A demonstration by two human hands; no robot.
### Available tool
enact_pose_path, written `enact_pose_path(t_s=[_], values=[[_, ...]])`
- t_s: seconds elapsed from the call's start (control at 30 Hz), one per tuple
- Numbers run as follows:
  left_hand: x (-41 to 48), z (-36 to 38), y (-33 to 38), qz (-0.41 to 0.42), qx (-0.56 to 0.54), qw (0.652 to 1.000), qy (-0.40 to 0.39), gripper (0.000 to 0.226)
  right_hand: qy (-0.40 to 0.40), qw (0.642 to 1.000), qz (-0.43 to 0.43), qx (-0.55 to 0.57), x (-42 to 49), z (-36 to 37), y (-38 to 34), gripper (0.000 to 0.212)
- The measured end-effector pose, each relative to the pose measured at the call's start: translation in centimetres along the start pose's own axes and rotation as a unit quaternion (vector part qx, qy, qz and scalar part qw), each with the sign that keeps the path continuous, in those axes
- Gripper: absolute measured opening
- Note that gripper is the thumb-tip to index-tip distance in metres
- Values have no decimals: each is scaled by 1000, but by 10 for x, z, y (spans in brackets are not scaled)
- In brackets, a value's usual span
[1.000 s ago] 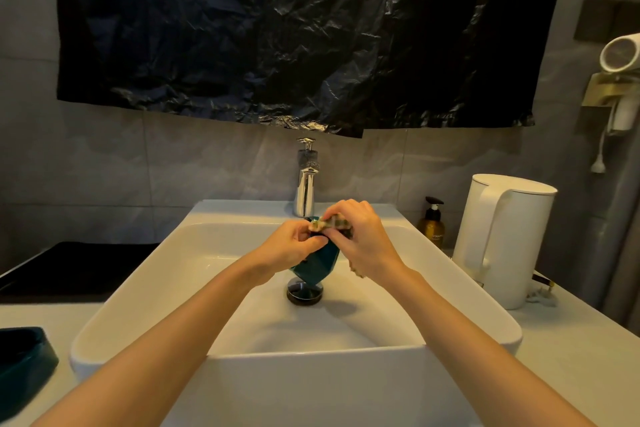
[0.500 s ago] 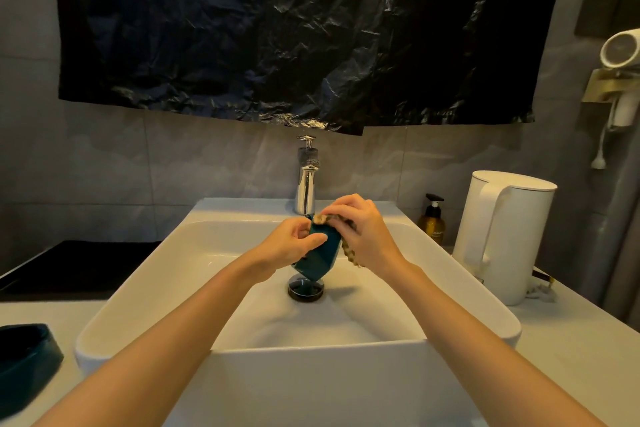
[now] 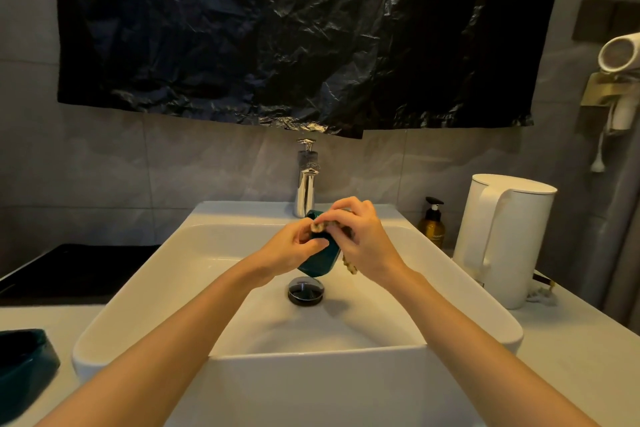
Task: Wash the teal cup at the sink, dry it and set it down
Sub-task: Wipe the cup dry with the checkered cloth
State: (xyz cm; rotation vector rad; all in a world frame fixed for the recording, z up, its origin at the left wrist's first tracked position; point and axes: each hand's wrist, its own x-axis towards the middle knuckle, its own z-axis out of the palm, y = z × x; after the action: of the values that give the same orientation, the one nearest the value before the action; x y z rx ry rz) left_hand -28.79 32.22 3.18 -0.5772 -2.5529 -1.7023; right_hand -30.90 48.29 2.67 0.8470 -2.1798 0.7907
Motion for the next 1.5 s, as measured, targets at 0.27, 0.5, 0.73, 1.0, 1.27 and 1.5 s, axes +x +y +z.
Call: enact_pose_path(t_s=[0.27, 0.5, 0.73, 1.0, 1.27, 1.5], values=[[1, 1, 0, -13, -31, 999, -31, 28, 20, 997, 79, 12, 5, 0, 8, 21], [2, -5, -1, -23, -76, 997, -12, 27, -7, 997, -27, -69, -2, 1, -4, 21], [6, -9, -2, -50, -125, 991, 0, 26, 14, 997, -27, -72, -2, -2, -5, 21], [6, -14, 1, -34, -196, 979, 36, 24, 62, 996, -44, -52, -1, -6, 1, 12], [6, -17, -1, -37, -184, 981, 41, 22, 64, 994, -60, -69, -1, -2, 0, 23], [9, -12, -6, -39, -164, 985, 25, 26, 57, 995, -54, -56, -1, -3, 1, 20]])
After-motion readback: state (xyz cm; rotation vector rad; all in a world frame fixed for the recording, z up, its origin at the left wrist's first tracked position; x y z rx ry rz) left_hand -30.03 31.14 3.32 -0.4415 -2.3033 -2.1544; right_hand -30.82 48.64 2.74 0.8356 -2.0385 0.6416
